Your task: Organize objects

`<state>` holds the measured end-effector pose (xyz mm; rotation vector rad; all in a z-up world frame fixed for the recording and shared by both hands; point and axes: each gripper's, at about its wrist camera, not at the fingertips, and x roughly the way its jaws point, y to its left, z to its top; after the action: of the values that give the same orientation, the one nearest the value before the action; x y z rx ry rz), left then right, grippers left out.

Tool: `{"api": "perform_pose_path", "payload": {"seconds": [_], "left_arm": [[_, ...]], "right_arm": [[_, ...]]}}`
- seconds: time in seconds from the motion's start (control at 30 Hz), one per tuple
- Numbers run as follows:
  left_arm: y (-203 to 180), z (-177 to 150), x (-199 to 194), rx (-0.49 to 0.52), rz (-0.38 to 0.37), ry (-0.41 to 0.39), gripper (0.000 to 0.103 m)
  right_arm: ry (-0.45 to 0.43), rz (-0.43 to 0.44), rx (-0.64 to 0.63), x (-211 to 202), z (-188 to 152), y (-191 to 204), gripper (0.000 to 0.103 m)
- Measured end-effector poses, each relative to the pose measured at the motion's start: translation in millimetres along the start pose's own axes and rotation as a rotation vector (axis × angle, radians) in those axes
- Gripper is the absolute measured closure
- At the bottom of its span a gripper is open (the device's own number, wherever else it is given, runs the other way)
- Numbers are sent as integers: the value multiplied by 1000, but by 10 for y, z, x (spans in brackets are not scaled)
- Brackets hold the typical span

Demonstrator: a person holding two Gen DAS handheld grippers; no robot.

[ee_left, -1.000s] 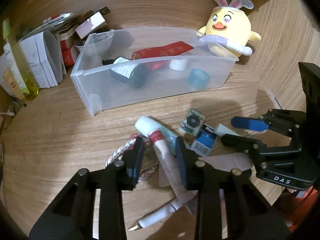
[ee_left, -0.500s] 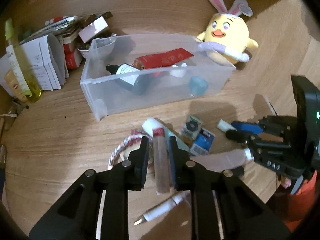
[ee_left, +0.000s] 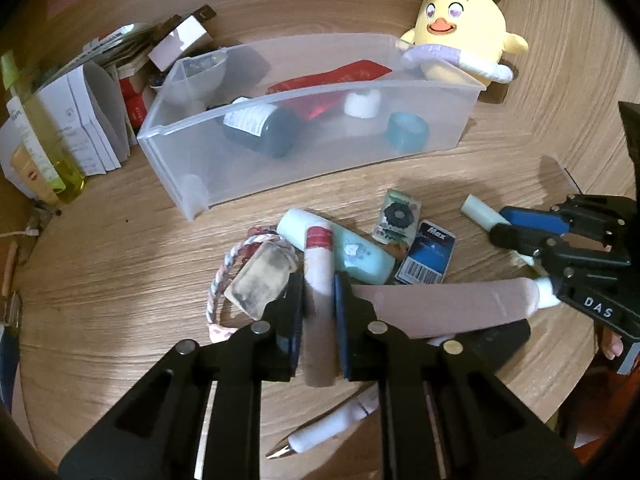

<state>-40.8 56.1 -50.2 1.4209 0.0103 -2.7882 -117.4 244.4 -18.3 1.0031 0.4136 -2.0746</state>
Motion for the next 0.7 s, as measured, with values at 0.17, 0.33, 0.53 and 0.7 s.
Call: {"api": "perform_pose_path", "payload": {"seconds": [0.17, 0.33, 0.53, 0.7], "left_arm": [[16, 63, -113, -26, -25, -45, 89], [41, 170, -300, -39, -35, -113, 89], [73, 284, -455, -60, -62, -172, 89], [128, 389, -543, -86, -84, -212, 89]], "right_arm": [[-37, 6, 41, -76, 24, -66, 89], [-106, -3, 66, -259, 118, -98, 88], [-183, 3, 87, -460, 271, -128, 89], [-225, 1, 96, -532, 381, -122, 89]]}}
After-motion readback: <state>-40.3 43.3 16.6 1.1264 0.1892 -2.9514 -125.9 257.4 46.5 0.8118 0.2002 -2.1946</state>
